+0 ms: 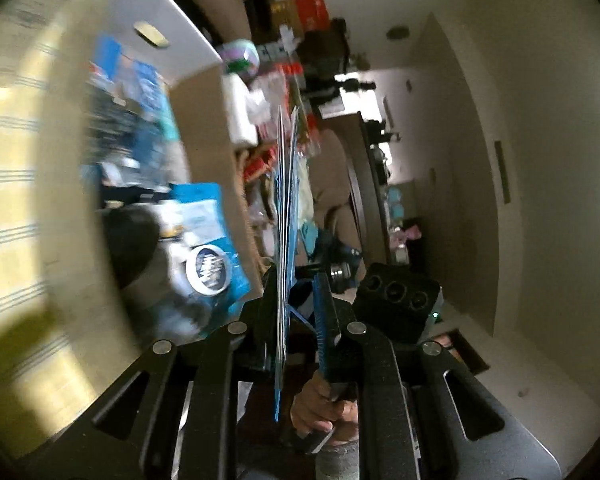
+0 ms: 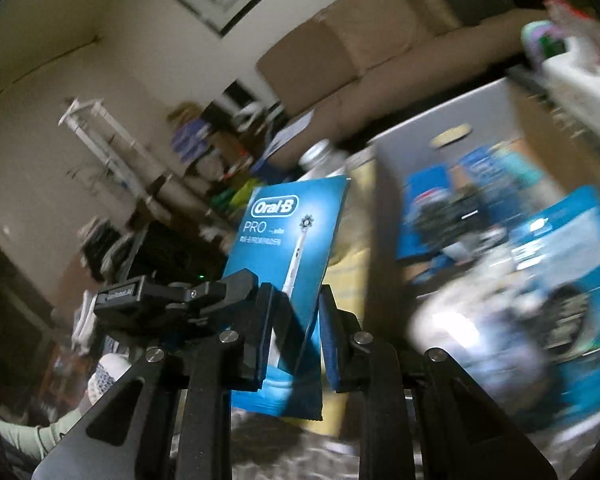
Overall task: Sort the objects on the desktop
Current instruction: 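Carry the Oral-B box and blue packet into the cardboard box and open both tools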
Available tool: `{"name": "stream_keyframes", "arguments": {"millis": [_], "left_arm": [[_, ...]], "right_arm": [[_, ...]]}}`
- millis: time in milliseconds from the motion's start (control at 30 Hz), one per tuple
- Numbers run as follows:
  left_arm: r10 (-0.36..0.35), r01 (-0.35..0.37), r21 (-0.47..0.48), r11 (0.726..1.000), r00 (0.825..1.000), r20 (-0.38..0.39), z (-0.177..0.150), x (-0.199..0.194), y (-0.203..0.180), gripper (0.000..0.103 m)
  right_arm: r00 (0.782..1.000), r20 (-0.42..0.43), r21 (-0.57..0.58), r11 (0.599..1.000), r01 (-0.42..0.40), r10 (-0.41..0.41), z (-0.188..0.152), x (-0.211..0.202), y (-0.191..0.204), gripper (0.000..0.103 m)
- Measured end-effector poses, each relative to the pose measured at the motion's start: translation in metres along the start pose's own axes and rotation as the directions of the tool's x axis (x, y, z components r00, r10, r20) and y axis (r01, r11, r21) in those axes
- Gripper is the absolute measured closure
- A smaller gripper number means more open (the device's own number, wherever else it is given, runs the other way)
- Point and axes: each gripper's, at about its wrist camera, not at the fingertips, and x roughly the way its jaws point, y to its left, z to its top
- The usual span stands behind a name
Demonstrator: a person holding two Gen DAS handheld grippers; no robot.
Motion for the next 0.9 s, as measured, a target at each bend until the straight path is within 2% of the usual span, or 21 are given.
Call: {"name": "stream_keyframes", "arguments": {"millis": [233,300,400,467,533,600,733,900], "left_arm": [[-0.012,0.008,-0.088,0.996,0.999,-0.037,0.002,0.101,0.015,0.090],[0.010,-0.015,-0.096,0.995,0.998,-0.055,-0.006,0.123,0.021,0.090],[0.060,-0.066,-0.104,0.992,0.996,-0.059,-0.014,0.136,0.033,0.089],[0.101,-0.107,-0.096,0.990,0.993,-0.056,-0.017,0.134,0.036,0.088],[0.163,-0.166,-0.058,0.984,0.985,-0.055,-0.022,0.125,0.032,0.076],[0.226,-0.225,0.015,0.974,0.973,-0.050,-0.028,0.111,0.019,0.071],[0.305,-0.301,0.063,0.951,0.951,-0.051,-0.037,0.088,0.010,0.071],[0.368,-0.365,0.082,0.927,0.929,-0.026,-0.048,0.057,0.006,0.070]], "right_arm": [[0.989,-0.004,0.044,0.988,0.148,-0.148,0.028,-0.050,-0.073,0.082],[0.983,-0.017,0.050,0.981,0.185,-0.185,0.029,-0.058,-0.090,0.082],[0.975,-0.038,0.063,0.973,0.221,-0.219,0.025,-0.065,-0.114,0.082],[0.968,-0.057,0.070,0.967,0.246,-0.242,0.018,-0.064,-0.129,0.082],[0.963,-0.071,0.063,0.962,0.266,-0.261,0.012,-0.061,-0.134,0.082],[0.960,-0.077,0.042,0.961,0.273,-0.270,0.007,-0.057,-0.135,0.082],[0.949,-0.094,-0.012,0.954,0.300,-0.300,0.002,-0.047,-0.129,0.081],[0.908,-0.153,-0.119,0.919,0.375,-0.390,-0.003,-0.035,-0.117,0.081]]}}
